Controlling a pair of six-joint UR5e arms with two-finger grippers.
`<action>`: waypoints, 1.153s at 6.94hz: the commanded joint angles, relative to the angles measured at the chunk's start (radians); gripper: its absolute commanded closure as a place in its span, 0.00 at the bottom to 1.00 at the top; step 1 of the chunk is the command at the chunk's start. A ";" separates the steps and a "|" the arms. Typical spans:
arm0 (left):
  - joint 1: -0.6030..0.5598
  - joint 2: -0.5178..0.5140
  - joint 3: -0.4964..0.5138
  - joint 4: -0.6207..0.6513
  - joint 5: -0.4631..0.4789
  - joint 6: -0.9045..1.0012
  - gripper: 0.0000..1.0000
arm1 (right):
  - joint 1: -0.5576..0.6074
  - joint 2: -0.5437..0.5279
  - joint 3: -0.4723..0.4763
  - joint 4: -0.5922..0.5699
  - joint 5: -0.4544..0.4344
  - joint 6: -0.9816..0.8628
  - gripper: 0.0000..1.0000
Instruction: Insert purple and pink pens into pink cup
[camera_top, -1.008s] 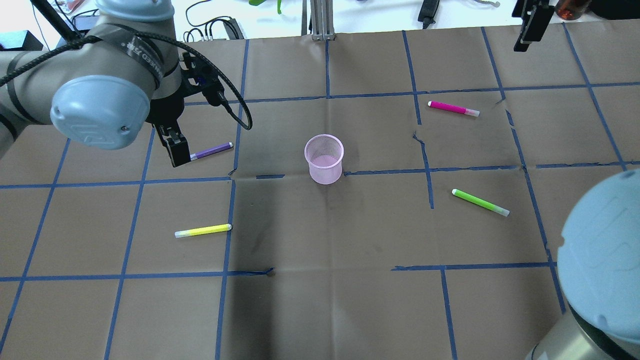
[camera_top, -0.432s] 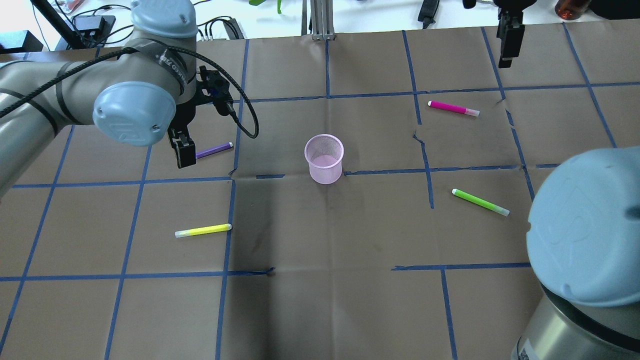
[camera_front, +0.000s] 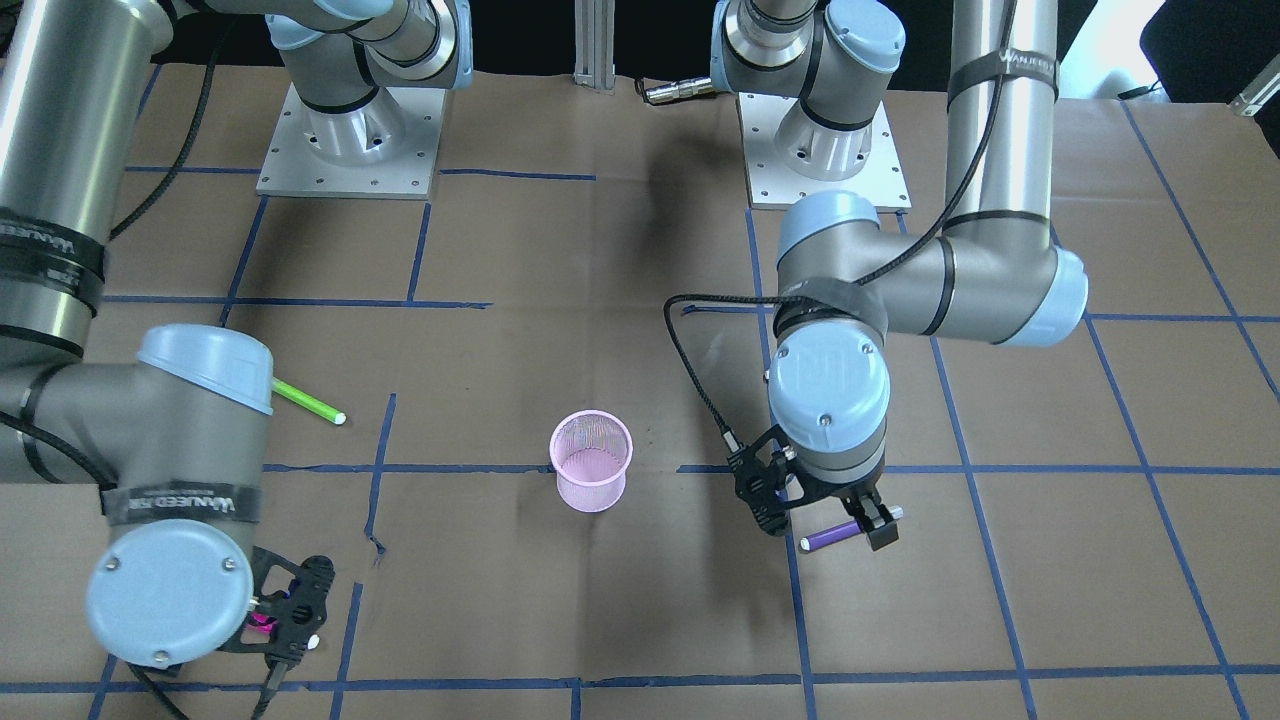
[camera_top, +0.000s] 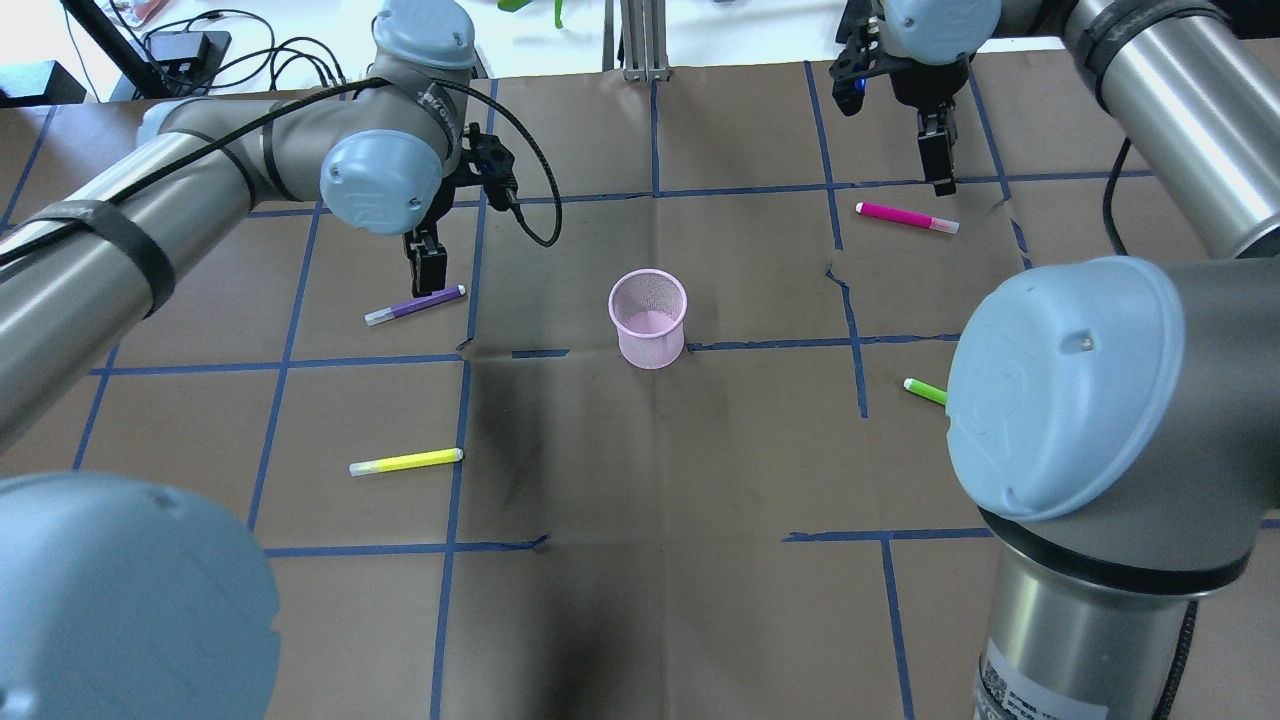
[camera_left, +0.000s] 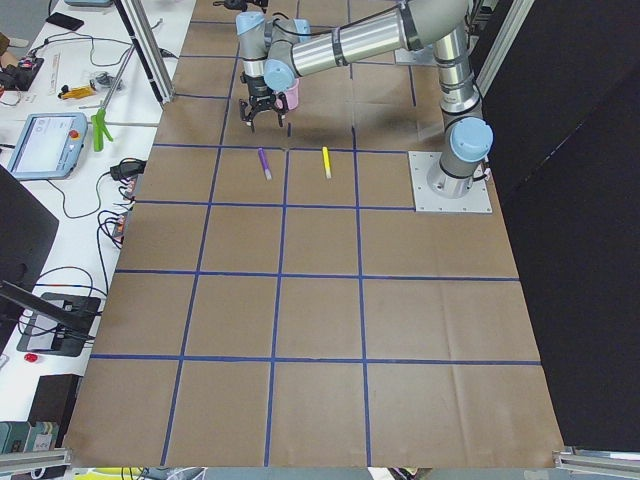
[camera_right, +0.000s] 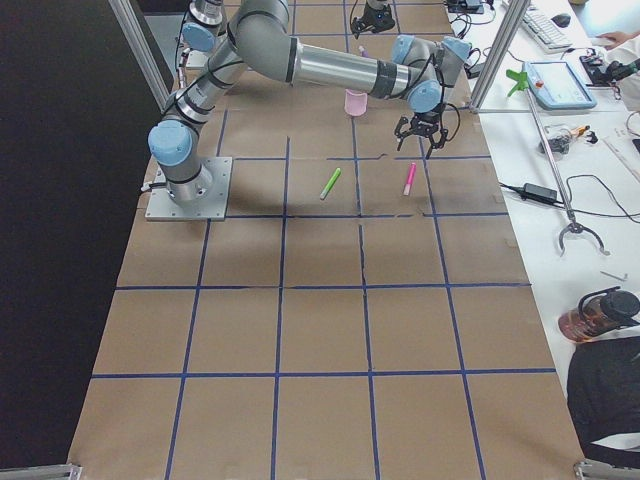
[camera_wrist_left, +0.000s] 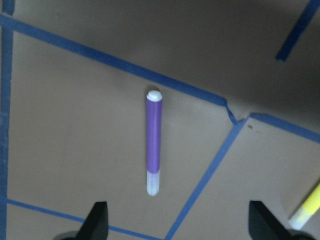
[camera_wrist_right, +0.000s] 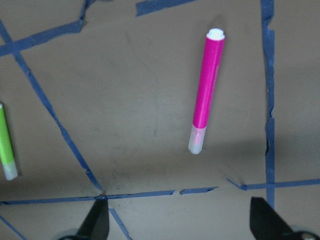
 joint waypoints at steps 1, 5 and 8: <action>0.002 -0.109 0.051 0.026 -0.007 -0.001 0.03 | 0.032 0.077 0.005 -0.106 -0.026 0.017 0.00; 0.008 -0.162 0.046 0.052 -0.008 0.033 0.08 | 0.034 0.128 0.006 -0.149 -0.058 0.030 0.00; 0.011 -0.182 0.051 0.052 -0.008 0.035 0.10 | 0.037 0.110 0.105 -0.251 -0.107 0.082 0.00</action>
